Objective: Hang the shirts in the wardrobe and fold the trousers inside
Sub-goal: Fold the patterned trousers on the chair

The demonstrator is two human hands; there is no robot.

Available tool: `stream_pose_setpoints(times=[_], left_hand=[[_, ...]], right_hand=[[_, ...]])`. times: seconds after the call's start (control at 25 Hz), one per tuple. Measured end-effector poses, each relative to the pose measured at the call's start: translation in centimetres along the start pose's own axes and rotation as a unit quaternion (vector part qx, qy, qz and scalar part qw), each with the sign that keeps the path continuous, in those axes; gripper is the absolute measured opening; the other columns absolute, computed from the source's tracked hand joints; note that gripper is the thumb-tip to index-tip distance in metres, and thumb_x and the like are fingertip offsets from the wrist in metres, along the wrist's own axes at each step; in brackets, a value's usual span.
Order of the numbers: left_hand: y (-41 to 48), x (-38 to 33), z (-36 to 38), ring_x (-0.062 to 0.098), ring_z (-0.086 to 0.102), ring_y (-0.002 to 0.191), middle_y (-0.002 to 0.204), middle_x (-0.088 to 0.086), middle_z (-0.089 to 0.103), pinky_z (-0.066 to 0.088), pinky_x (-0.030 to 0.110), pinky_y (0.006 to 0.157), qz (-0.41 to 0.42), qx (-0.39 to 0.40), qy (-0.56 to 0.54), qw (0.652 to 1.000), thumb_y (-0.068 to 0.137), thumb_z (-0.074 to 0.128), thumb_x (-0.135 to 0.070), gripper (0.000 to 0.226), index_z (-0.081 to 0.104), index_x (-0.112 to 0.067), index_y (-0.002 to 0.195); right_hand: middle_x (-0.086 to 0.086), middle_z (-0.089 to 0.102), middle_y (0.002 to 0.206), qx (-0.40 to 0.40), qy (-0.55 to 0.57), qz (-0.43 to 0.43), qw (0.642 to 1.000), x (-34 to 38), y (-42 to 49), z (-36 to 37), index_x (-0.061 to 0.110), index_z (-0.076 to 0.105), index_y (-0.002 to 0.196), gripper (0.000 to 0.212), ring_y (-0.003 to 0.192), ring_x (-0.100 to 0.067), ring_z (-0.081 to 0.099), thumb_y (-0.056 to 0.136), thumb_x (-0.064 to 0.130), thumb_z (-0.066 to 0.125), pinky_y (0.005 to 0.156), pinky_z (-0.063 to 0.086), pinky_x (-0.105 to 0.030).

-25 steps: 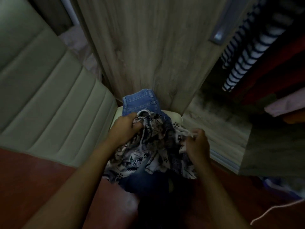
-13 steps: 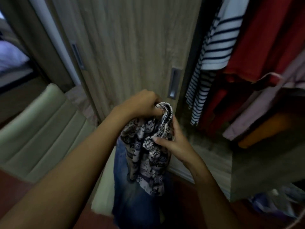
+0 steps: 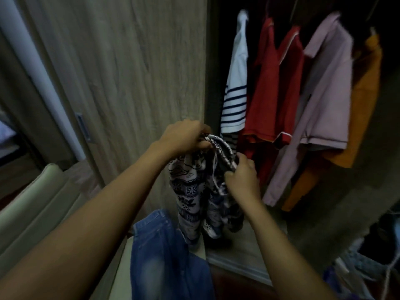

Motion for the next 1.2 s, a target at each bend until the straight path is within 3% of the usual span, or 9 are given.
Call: stream_pose_setpoints(times=[0.08,0.24,0.44,0.52,0.68,0.8,0.88,1.04,1.2], left_hand=[[0.2,0.4,-0.2,0.024,0.061,0.087,0.087,-0.002,0.061,0.053,0.041,0.073,-0.001,-0.001,-0.003,1.0,0.086,0.061,-0.043,0.018,0.061,-0.028,0.097],[0.6,0.6,0.6,0.023,0.059,0.081,0.08,-0.004,0.052,0.051,0.038,0.071,-0.024,0.0,-0.007,1.0,0.089,0.057,-0.045,0.017,0.054,-0.029,0.088],[1.0,0.4,0.9,0.026,0.062,0.08,0.085,0.003,0.064,0.052,0.037,0.067,-0.066,-0.059,-0.003,0.996,0.087,0.055,-0.053,0.033,0.06,-0.02,0.093],[1.0,-0.1,1.0,0.029,0.062,0.08,0.083,0.006,0.063,0.046,0.033,0.063,-0.096,-0.075,-0.003,0.993,0.088,0.055,-0.051,0.033,0.059,-0.018,0.088],[1.0,-2.6,1.6,0.027,0.057,0.072,0.069,0.006,0.056,0.038,0.029,0.064,-0.168,-0.072,-0.103,0.978,0.087,0.056,-0.048,0.041,0.05,-0.014,0.064],[1.4,-3.8,2.4,0.023,0.051,0.061,0.062,0.008,0.052,0.037,0.028,0.06,-0.203,-0.037,-0.247,0.947,0.085,0.062,-0.045,0.045,0.046,-0.012,0.058],[1.8,-4.9,2.9,0.02,0.044,0.049,0.058,0.012,0.049,0.034,0.028,0.053,-0.188,-0.013,-0.375,0.908,0.084,0.066,-0.036,0.037,0.049,-0.011,0.061],[1.4,-6.8,2.6,0.011,0.044,0.046,0.058,0.006,0.051,0.036,0.02,0.043,-0.155,0.053,-0.5,0.851,0.089,0.064,-0.026,0.023,0.063,-0.004,0.081],[-0.3,-6.3,1.8,0.009,0.061,0.079,0.089,0.001,0.068,0.046,0.021,0.069,-0.062,0.164,-0.599,0.781,0.086,0.058,-0.045,0.04,0.067,-0.011,0.105]], right_hand=[[-0.016,0.058,0.117,-0.046,-0.062,0.002,0.997,0.1,0.8,-3.2,0.016,0.053,0.123,0.036,0.105,-0.039,0.056,0.087,0.015,0.049,0.082,0.044,-0.038],[-0.018,0.062,0.107,-0.081,-0.109,-0.005,0.991,0.6,2.6,-7.6,0.013,0.054,0.115,0.029,0.099,-0.039,0.058,0.087,0.017,0.048,0.077,0.044,-0.039],[-0.009,0.062,0.098,-0.052,-0.181,-0.049,0.981,0.1,3.9,-10.3,0.024,0.066,0.101,0.019,0.094,-0.033,0.059,0.085,0.022,0.056,0.069,0.043,-0.034],[-0.007,0.064,0.083,-0.02,-0.171,-0.023,0.985,-0.2,4.3,-10.7,0.023,0.068,0.086,0.01,0.081,-0.03,0.062,0.082,0.025,0.059,0.063,0.042,-0.03],[-0.005,0.043,0.051,0.017,-0.022,0.078,0.997,-0.8,4.2,-10.6,0.013,0.048,0.053,0.028,0.046,-0.02,0.042,0.077,0.019,0.061,0.047,0.033,-0.025],[-0.015,0.058,0.075,0.077,0.173,0.179,0.965,-0.4,2.9,-9.7,0.0,0.06,0.081,0.011,0.05,-0.026,0.059,0.083,0.011,0.061,0.04,0.052,-0.032],[-0.022,0.059,0.085,0.108,0.291,0.214,0.926,0.5,2.1,-8.9,-0.008,0.056,0.099,0.018,0.044,-0.028,0.062,0.084,0.002,0.056,0.037,0.053,-0.036],[-0.023,0.062,0.088,0.111,0.399,0.235,0.879,1.4,1.6,-8.3,-0.006,0.052,0.102,0.018,0.045,-0.03,0.064,0.086,0.001,0.053,0.041,0.055,-0.039],[-0.018,0.064,0.064,0.127,0.457,0.236,0.848,1.6,1.1,-8.8,0.002,0.053,0.093,0.007,0.049,-0.028,0.066,0.092,0.009,0.054,0.049,0.058,-0.039]])
Point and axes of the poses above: each hand's wrist, its own y-axis towards the middle knuckle, its own z-axis out of the palm, x = y × z, the point moved 3 cm from there along y, towards the middle knuckle
